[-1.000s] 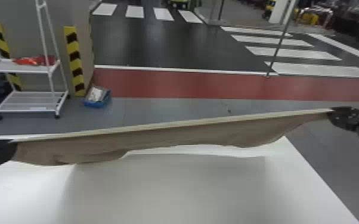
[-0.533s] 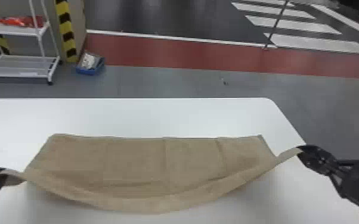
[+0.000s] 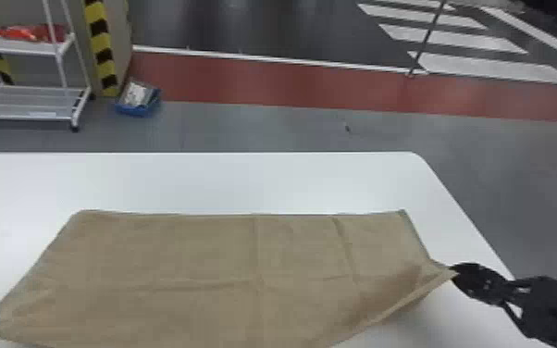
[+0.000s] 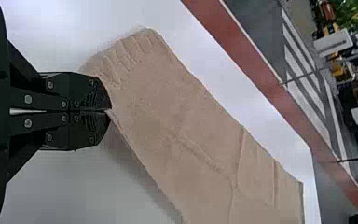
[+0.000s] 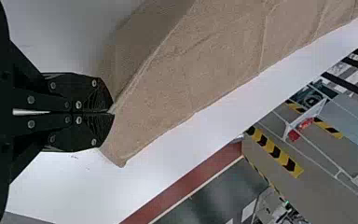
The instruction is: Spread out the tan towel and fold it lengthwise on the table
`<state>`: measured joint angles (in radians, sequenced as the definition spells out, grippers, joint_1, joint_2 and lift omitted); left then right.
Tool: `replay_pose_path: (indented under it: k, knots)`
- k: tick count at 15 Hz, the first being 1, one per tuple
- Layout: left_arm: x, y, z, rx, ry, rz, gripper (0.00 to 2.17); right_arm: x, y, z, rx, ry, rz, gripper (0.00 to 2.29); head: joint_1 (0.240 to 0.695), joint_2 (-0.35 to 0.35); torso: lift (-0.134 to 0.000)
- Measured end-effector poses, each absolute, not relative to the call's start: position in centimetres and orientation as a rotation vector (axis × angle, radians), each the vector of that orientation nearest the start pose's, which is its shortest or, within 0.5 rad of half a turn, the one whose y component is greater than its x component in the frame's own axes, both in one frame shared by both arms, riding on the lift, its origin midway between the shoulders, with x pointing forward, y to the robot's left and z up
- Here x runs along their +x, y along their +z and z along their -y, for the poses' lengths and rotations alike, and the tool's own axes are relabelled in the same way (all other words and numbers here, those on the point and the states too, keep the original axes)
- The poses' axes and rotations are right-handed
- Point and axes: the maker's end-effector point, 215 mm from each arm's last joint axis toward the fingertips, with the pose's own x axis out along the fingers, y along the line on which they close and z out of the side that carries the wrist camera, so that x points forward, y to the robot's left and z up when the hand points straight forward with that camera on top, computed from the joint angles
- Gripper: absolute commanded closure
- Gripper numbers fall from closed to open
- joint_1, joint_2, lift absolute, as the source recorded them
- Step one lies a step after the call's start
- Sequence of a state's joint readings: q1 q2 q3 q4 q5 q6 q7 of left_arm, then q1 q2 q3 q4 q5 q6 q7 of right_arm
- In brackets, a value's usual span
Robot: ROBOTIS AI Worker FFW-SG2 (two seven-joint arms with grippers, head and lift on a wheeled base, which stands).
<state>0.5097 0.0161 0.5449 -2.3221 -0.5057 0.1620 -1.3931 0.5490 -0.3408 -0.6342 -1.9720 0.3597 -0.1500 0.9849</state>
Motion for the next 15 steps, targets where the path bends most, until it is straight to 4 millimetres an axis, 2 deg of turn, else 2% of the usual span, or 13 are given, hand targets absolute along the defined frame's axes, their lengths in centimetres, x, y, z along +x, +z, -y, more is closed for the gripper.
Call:
replay_pose_path:
  k: [1, 4, 7, 11, 15]
  knots:
    - [32.1, -36.2, -30.7, 0.616, -0.774, -0.546, 2.01, 36.4, -37.4, 43.5, -0.873, 0.569, -0.440, 1.30, 0.695, -0.216, -0.124]
    - [33.0, -35.9, -31.8, 0.683, -0.798, -0.600, 2.01, 39.2, -36.6, 45.1, -0.858, 0.526, -0.444, 1.30, 0.695, -0.211, -0.124]
    - [34.8, -35.1, -32.6, 0.767, -0.810, -0.644, 2.01, 42.1, -35.8, 46.1, -0.832, 0.490, -0.466, 1.30, 0.695, -0.201, -0.124]
    - [39.2, -35.6, -30.2, 0.836, -0.862, -0.660, 2.01, 45.4, -36.5, 44.5, -0.826, 0.508, -0.514, 1.30, 0.695, -0.189, -0.124]
    - [43.6, -36.4, -28.1, 0.847, -0.894, -0.678, 2.00, 47.9, -37.7, 44.3, -0.812, 0.517, -0.572, 1.30, 0.695, -0.196, -0.124]
